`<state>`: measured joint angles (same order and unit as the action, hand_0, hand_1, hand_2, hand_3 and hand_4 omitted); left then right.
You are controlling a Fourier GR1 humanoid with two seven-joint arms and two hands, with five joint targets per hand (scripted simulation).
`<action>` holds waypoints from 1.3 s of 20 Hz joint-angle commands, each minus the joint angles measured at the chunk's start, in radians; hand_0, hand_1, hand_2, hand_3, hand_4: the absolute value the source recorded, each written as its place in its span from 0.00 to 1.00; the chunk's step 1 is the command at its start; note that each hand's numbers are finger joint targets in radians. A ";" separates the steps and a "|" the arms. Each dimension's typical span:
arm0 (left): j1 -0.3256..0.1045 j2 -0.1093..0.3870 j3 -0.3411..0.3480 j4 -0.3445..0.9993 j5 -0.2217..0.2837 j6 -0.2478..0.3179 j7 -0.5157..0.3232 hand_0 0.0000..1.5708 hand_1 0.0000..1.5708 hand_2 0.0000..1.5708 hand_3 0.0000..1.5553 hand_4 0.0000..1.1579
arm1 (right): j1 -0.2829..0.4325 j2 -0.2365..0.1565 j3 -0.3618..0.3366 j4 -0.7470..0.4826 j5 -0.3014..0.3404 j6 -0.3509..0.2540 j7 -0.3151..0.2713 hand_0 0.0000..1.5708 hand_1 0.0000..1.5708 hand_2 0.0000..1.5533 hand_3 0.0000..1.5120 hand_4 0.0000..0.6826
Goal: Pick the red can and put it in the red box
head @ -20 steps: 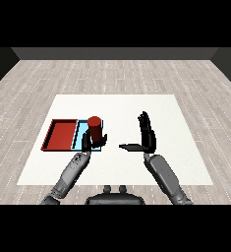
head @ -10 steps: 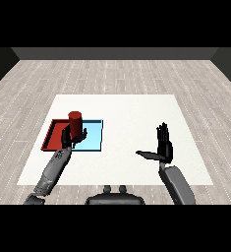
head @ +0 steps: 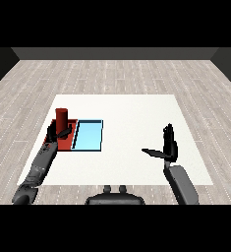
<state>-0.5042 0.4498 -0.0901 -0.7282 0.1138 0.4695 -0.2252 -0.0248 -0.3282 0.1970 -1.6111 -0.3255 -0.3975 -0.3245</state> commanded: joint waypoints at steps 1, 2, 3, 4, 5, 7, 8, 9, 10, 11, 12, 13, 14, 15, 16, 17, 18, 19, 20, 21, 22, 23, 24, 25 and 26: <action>-0.159 -0.001 0.041 0.278 -0.032 -0.014 -0.007 1.00 1.00 0.99 0.95 0.92 | -0.045 -0.016 -0.027 0.054 0.014 0.005 0.028 0.00 0.00 0.00 0.00 0.00; -0.164 -0.018 0.042 0.337 -0.037 -0.017 -0.045 1.00 1.00 1.00 0.96 0.91 | -0.063 -0.023 -0.048 0.080 -0.011 0.028 0.028 0.00 0.00 0.00 0.00 0.00; -0.197 -0.042 0.042 0.373 -0.052 0.028 -0.042 1.00 1.00 1.00 0.97 0.91 | -0.089 0.015 -0.021 0.137 0.004 0.021 0.015 0.00 0.00 0.00 0.00 0.00; -0.239 -0.022 0.042 0.419 -0.059 0.008 -0.001 1.00 1.00 0.99 0.96 0.90 | -0.088 0.046 0.001 0.117 0.012 0.008 0.006 0.00 0.00 0.00 0.00 0.00; -0.167 -0.043 0.045 0.443 -0.059 0.016 -0.078 1.00 1.00 0.98 0.94 0.89 | -0.063 0.030 -0.022 0.130 -0.016 0.042 -0.006 0.00 0.00 0.00 0.00 0.00; -0.226 -0.044 0.027 0.516 -0.084 0.032 0.040 0.87 0.87 0.79 0.83 0.82 | -0.069 0.033 -0.057 0.158 -0.027 0.039 -0.032 0.00 0.00 0.00 0.00 0.00; -0.225 -0.044 0.027 0.548 -0.088 0.036 0.065 0.47 0.47 0.47 0.47 0.70 | -0.082 0.061 -0.033 0.178 -0.010 0.034 -0.053 0.00 0.00 0.00 0.00 0.00; -0.228 -0.051 0.023 0.574 -0.096 0.048 0.080 0.44 0.44 0.46 0.32 0.64 | -0.088 0.036 -0.050 0.183 -0.026 0.061 -0.042 0.00 0.00 0.00 0.00 0.00; -0.239 -0.047 0.016 0.603 -0.107 0.035 0.094 0.41 0.41 0.45 0.00 0.56 | -0.115 0.052 -0.045 0.195 -0.009 0.029 -0.027 0.00 0.00 0.00 0.00 0.00; -0.233 -0.035 0.022 0.623 -0.103 0.023 0.108 0.43 0.43 0.43 0.00 0.62 | -0.105 0.062 -0.050 0.218 -0.017 0.044 -0.056 0.00 0.00 0.00 0.00 0.00; -0.208 -0.057 0.018 0.634 -0.108 0.043 0.077 0.38 0.38 0.40 0.26 0.67 | -0.104 0.051 -0.045 0.216 0.000 0.035 -0.050 0.00 0.00 0.00 0.00 0.00; -0.208 -0.032 0.045 0.648 -0.085 0.018 0.092 0.53 0.53 0.51 0.32 0.69 | -0.088 0.044 -0.072 0.225 -0.026 0.068 -0.080 0.00 0.00 0.00 0.00 0.00; -0.212 -0.022 0.060 0.665 -0.071 -0.001 0.126 0.43 0.43 0.44 0.08 0.67 | -0.145 0.067 -0.049 0.242 0.000 0.027 -0.040 0.00 0.00 0.00 0.00 0.00; -0.221 0.011 0.074 0.671 -0.057 -0.030 0.142 0.58 0.58 0.58 0.09 0.61 | -0.137 0.055 -0.073 0.262 -0.020 0.058 -0.063 0.00 0.00 0.00 0.00 0.00; -0.209 -0.035 0.091 0.669 -0.044 0.025 0.116 0.56 0.56 0.56 0.22 0.58 | -0.161 0.056 -0.066 0.256 -0.010 0.049 -0.045 0.00 0.00 0.00 0.00 0.00; -0.215 -0.042 0.089 0.681 -0.049 0.064 0.129 0.70 0.70 0.67 0.00 0.57 | -0.124 0.070 -0.048 0.198 -0.002 0.027 -0.043 0.00 0.00 0.00 0.00 0.00; -0.191 -0.037 0.117 0.672 -0.021 0.049 0.103 0.82 0.82 0.74 0.00 0.60 | -0.141 0.069 -0.053 0.211 -0.005 0.027 -0.032 0.00 0.00 0.00 0.00 0.00; -0.234 -0.010 0.090 0.697 -0.048 -0.031 0.172 0.95 0.95 0.85 0.00 0.56 | -0.167 0.054 -0.085 0.254 -0.028 0.057 -0.038 0.00 0.00 0.00 0.00 0.00; -0.206 0.001 0.085 0.699 -0.051 -0.097 0.152 0.00 0.00 0.00 0.00 0.56 | -0.146 0.055 -0.079 0.247 -0.021 0.062 -0.053 0.00 0.00 0.00 0.00 0.00; -0.228 -0.009 0.080 0.704 -0.058 -0.090 0.183 0.00 0.00 0.00 0.00 0.00 | -0.125 0.095 -0.063 0.245 -0.008 0.044 -0.089 0.00 0.00 0.00 0.00 0.00; -0.177 0.024 0.077 0.707 -0.062 -0.126 0.144 0.00 0.00 0.00 0.00 0.00 | -0.116 0.029 -0.096 0.233 -0.038 0.104 -0.062 0.00 0.00 0.00 0.00 0.00; -0.227 -0.017 0.073 0.708 -0.068 -0.088 0.189 0.00 0.00 0.00 0.00 0.00 | -0.117 0.074 -0.075 0.229 -0.024 0.077 -0.083 0.00 0.00 0.00 0.00 0.00; -0.238 0.001 0.077 0.700 -0.065 -0.090 0.187 0.00 0.00 0.00 0.00 0.00 | -0.112 0.037 -0.112 0.233 -0.050 0.108 -0.076 0.00 0.00 0.00 0.00 0.00; -0.217 0.019 0.060 0.698 -0.083 -0.108 0.160 0.00 0.00 0.00 0.00 0.00 | -0.165 0.076 -0.073 0.243 -0.010 0.056 -0.052 0.00 0.00 0.00 0.00 0.00; -0.221 0.021 0.053 0.703 -0.091 -0.103 0.170 0.00 0.00 0.00 0.00 0.00 | -0.126 0.062 -0.102 0.220 -0.046 0.089 -0.064 0.00 0.00 0.00 0.00 0.00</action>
<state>-0.7219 0.4523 -0.0208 -0.0342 0.0433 0.3889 -0.0636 -0.1564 -0.2675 0.1128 -1.3793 -0.3534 -0.3240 -0.3873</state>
